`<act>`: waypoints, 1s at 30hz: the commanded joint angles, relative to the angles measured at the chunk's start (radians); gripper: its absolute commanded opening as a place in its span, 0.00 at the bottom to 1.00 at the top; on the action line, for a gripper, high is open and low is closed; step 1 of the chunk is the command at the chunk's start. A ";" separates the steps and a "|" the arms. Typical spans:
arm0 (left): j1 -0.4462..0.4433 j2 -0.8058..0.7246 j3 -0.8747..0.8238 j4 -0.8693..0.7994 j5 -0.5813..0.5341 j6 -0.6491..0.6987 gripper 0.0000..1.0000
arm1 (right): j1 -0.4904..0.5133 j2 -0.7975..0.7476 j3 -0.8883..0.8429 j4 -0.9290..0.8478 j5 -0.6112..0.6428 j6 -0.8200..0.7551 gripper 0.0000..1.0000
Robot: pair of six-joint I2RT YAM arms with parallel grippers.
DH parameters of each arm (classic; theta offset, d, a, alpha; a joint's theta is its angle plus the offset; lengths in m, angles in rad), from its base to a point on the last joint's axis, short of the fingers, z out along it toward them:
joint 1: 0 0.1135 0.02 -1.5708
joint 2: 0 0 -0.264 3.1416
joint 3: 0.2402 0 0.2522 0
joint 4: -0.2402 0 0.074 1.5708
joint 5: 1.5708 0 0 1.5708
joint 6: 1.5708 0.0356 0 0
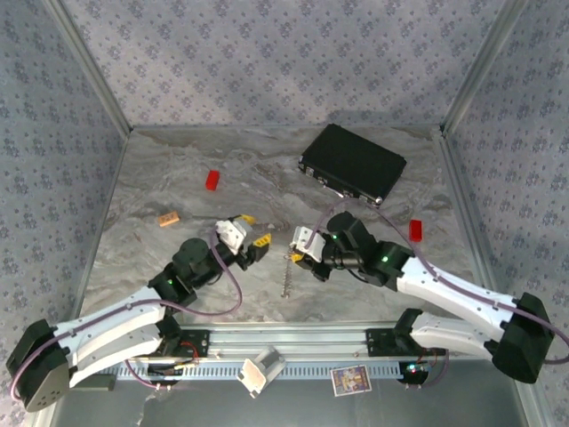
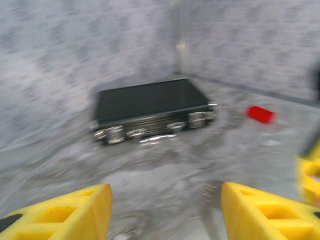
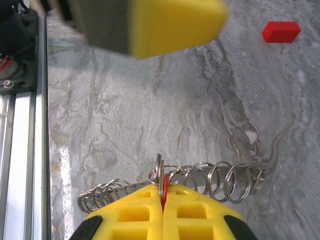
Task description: Put the keys on the keyring
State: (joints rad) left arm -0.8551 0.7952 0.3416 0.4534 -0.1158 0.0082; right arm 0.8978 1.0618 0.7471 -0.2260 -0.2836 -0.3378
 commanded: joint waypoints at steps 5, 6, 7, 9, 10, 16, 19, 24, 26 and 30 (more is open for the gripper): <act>0.175 -0.163 0.033 -0.335 -0.456 -0.412 0.59 | 0.048 0.235 0.173 0.247 -0.058 0.005 0.00; 0.191 -0.189 0.031 -0.355 -0.456 -0.433 0.59 | 0.052 0.272 0.187 0.283 -0.059 0.026 0.00; 0.198 -0.207 0.032 -0.371 -0.480 -0.440 0.59 | 0.054 0.301 0.194 0.313 -0.060 0.048 0.00; 0.208 -0.230 0.038 -0.406 -0.481 -0.437 0.59 | 0.058 0.358 0.192 0.366 -0.038 0.079 0.00; 0.211 -0.232 0.044 -0.422 -0.479 -0.434 0.59 | 0.060 0.376 0.186 0.377 -0.021 0.088 0.00; 0.222 -0.192 0.048 -0.426 -0.430 -0.419 0.60 | 0.058 0.443 0.169 0.197 0.181 -0.022 0.00; 0.223 -0.162 0.050 -0.412 -0.409 -0.419 0.61 | 0.058 0.431 0.168 0.059 0.283 -0.109 0.00; 0.223 -0.133 0.045 -0.400 -0.393 -0.431 0.61 | 0.052 0.420 0.133 -0.095 0.417 -0.176 0.00; 0.224 -0.129 0.044 -0.400 -0.389 -0.433 0.61 | 0.048 0.430 0.119 -0.149 0.445 -0.204 0.00; 0.225 -0.126 0.043 -0.402 -0.386 -0.425 0.61 | 0.050 0.460 0.106 -0.239 0.523 -0.228 0.00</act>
State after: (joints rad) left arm -0.6346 0.6704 0.3641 0.0475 -0.5121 -0.4103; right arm 0.9489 1.5055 0.8642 -0.3454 0.1448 -0.5152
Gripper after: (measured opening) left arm 0.606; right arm 0.041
